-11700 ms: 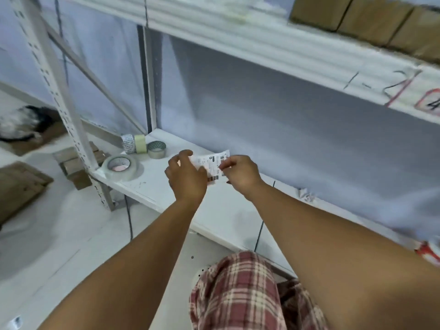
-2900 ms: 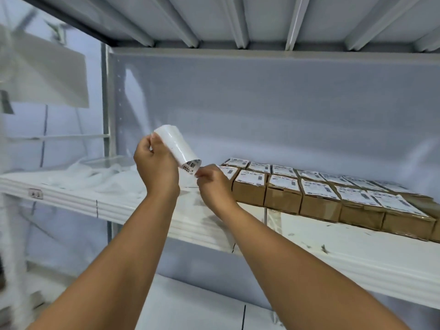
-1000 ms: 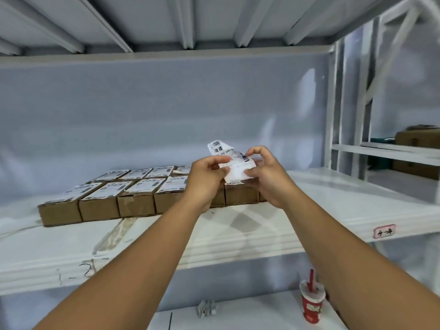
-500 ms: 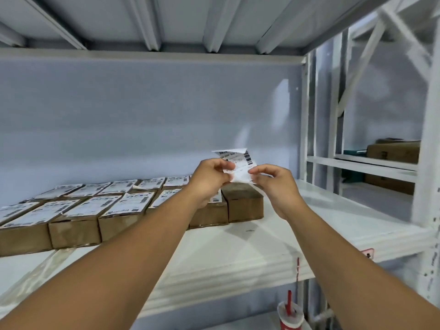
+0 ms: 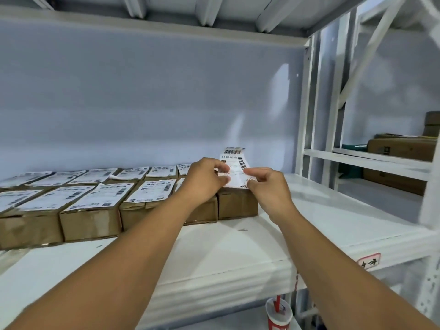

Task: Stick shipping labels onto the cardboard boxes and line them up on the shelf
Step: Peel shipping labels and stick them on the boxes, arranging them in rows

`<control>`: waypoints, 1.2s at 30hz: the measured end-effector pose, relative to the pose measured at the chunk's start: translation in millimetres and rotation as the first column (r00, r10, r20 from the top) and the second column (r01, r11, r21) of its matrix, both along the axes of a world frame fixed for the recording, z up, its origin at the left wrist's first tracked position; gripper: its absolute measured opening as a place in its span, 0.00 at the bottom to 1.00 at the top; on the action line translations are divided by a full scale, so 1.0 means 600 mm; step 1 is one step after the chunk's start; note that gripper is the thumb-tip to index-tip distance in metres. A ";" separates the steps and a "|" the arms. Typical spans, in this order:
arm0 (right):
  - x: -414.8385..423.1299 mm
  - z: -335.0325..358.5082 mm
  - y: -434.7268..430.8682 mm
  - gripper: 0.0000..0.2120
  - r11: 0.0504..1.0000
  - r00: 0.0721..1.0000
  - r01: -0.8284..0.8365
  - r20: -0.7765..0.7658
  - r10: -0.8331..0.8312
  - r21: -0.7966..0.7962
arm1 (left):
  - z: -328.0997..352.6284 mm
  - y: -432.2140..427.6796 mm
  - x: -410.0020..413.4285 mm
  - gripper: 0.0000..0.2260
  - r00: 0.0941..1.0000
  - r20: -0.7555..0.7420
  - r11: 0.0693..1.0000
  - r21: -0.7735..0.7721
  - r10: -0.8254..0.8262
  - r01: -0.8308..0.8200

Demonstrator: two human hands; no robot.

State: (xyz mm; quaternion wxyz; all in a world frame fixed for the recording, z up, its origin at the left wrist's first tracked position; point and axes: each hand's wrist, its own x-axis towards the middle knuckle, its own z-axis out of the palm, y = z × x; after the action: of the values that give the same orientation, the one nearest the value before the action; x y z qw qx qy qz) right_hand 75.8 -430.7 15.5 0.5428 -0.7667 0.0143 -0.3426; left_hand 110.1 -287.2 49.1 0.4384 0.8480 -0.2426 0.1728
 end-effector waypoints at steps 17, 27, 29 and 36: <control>-0.014 0.002 0.007 0.17 0.959 0.994 0.086 -0.041 -0.100 -0.269 | -0.008 0.010 0.002 0.22 0.999 0.036 0.978 0.210 -0.022 0.014; -0.008 0.000 0.009 0.16 0.944 0.993 0.096 -0.031 -0.112 -0.316 | -0.004 0.013 0.003 0.22 0.999 0.036 0.965 0.262 -0.035 0.024; -0.008 0.000 0.008 0.16 0.941 0.992 0.103 -0.032 -0.119 -0.322 | -0.003 0.013 0.002 0.22 0.999 0.037 0.962 0.272 -0.032 0.021; -0.011 -0.001 0.009 0.17 0.879 0.985 0.154 -0.006 -0.175 -0.451 | -0.002 0.014 0.010 0.21 0.993 -0.109 0.968 0.239 -0.051 0.076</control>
State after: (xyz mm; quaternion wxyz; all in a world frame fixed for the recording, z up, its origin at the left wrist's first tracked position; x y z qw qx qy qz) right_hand 68.9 -425.1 15.0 0.3200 -0.8748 0.0126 -0.3634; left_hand 116.0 -278.9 48.1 0.3485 0.8948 -0.2661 0.0840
